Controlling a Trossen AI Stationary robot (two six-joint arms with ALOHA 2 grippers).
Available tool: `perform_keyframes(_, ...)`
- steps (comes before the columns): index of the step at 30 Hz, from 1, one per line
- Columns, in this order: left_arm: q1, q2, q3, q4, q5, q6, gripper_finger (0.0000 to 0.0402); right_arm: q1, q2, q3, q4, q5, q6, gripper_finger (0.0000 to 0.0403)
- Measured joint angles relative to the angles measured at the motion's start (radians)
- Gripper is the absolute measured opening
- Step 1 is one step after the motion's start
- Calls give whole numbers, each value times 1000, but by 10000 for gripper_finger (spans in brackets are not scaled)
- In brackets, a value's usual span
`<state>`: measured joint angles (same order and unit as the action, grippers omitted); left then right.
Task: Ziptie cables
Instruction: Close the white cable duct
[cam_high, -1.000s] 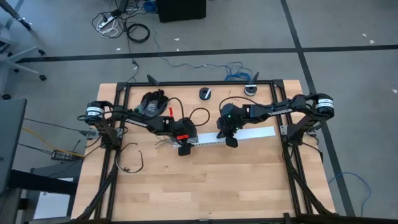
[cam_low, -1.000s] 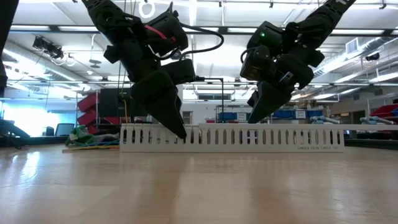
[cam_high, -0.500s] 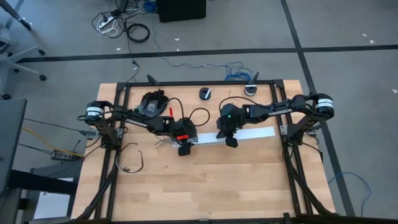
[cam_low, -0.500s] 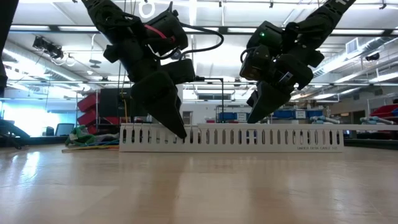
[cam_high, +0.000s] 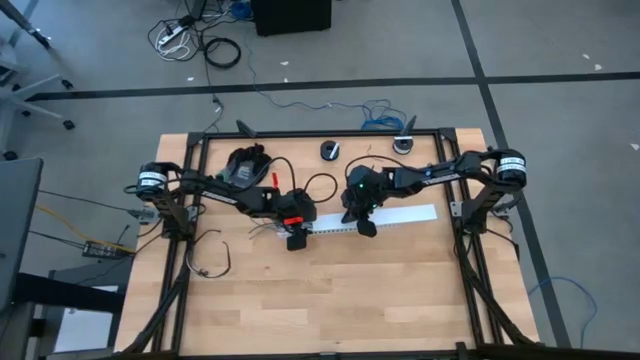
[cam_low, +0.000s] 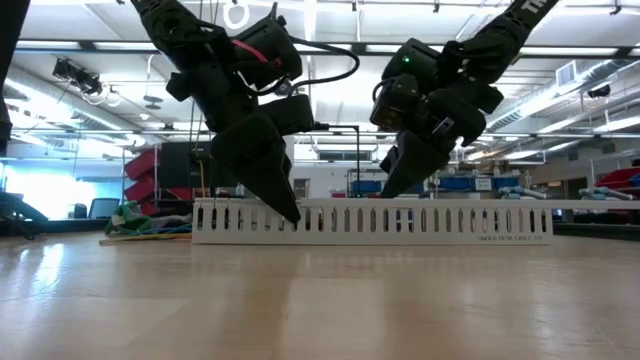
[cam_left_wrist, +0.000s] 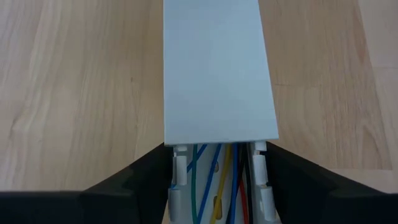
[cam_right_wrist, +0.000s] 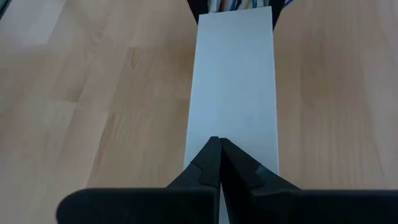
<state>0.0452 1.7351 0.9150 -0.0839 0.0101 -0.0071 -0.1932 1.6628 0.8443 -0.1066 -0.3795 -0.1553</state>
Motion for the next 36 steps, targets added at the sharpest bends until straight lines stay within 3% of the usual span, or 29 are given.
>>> perform_keyframes(8,0,0,-1,5,-2,3,231,-1,89,73,-30,-44,-24,0)
perform_keyframes(20,5,-32,2,-82,52,10,295,2,110,89,-22,-46,-30,0)
perform_keyframes(29,5,-135,-1,-221,-6,13,298,1,109,89,-43,-36,-24,0)
perform_keyframes(36,5,-137,-3,-291,-18,-14,298,1,109,89,-41,-36,-26,0)
